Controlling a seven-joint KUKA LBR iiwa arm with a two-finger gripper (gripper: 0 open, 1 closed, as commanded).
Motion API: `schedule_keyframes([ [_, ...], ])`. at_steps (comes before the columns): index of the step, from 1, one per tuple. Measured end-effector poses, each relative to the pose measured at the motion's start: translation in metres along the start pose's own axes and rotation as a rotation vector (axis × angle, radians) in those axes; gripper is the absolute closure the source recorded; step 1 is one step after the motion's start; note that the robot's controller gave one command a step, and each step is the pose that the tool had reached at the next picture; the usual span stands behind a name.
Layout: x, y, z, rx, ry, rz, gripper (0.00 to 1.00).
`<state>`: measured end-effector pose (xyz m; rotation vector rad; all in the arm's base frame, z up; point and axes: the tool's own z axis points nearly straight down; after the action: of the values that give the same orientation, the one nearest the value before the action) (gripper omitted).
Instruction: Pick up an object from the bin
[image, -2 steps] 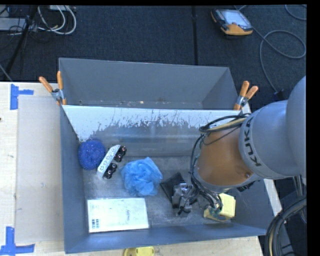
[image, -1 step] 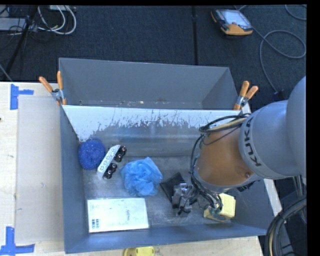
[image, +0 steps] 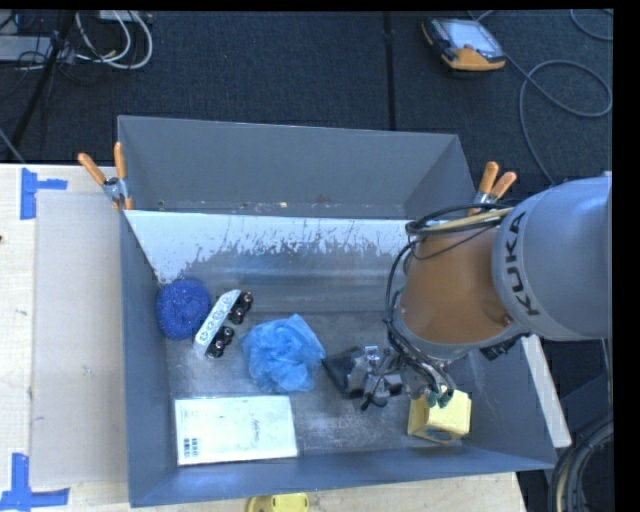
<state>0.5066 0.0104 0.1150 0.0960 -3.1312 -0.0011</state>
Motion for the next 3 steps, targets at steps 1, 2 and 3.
schedule_keyframes([
  [1,-0.002,-0.004,-0.022,0.001,-0.019,-0.020,1.00],
  [2,0.016,-0.006,-0.042,0.000,0.006,-0.027,1.00],
  [3,-0.037,-0.003,-0.041,0.002,-0.021,-0.043,1.00],
])
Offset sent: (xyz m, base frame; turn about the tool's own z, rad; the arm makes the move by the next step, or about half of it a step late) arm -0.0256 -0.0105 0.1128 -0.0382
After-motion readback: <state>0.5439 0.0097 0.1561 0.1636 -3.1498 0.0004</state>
